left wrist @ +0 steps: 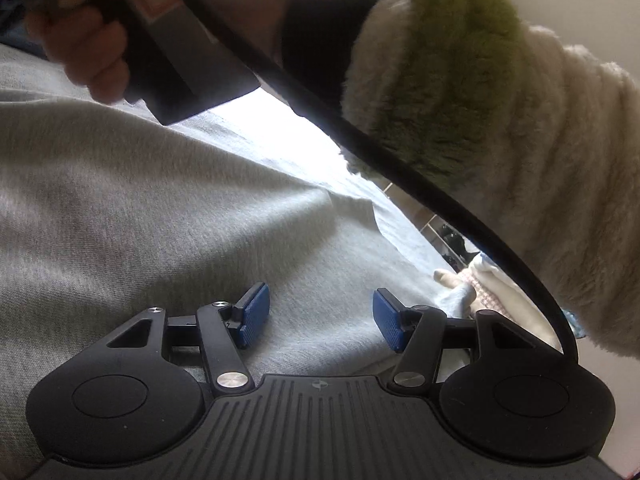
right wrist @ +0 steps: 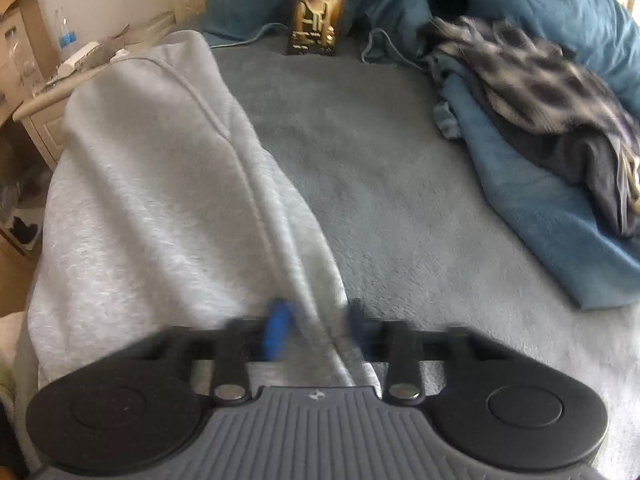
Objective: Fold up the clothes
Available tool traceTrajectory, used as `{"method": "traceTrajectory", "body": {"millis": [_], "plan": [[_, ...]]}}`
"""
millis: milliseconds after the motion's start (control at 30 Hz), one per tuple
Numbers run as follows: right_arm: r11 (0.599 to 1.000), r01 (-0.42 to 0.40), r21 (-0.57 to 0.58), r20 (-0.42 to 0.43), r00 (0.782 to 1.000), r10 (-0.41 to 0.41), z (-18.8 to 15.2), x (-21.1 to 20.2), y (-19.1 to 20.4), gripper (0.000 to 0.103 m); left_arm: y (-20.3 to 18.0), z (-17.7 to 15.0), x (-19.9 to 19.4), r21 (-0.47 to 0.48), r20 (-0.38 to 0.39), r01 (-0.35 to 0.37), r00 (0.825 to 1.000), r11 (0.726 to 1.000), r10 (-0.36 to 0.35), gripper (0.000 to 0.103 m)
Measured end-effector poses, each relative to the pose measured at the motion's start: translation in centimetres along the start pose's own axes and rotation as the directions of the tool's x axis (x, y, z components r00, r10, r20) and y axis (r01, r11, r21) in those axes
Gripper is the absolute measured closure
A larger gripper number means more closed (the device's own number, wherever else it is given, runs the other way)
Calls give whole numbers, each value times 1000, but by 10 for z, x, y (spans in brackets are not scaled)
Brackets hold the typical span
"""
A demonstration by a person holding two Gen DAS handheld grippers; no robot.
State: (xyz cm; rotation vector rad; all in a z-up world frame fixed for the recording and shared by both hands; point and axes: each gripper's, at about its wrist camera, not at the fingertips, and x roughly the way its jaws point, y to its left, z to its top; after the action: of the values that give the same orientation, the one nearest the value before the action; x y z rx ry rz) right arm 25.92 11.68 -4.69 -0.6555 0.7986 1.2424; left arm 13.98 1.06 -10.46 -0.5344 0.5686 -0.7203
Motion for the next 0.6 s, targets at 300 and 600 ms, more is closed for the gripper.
{"method": "traceTrajectory", "body": {"millis": [300, 600], "plan": [[994, 101, -49, 81, 992, -96, -3, -13, 9, 95, -1, 1, 3, 1, 1, -3, 1000, 1000, 3, 45], [988, 50, -146, 134, 990, -30, 3, -19, 21, 65, -2, 4, 6, -2, 1, -1, 1000, 1000, 1, 45]]}}
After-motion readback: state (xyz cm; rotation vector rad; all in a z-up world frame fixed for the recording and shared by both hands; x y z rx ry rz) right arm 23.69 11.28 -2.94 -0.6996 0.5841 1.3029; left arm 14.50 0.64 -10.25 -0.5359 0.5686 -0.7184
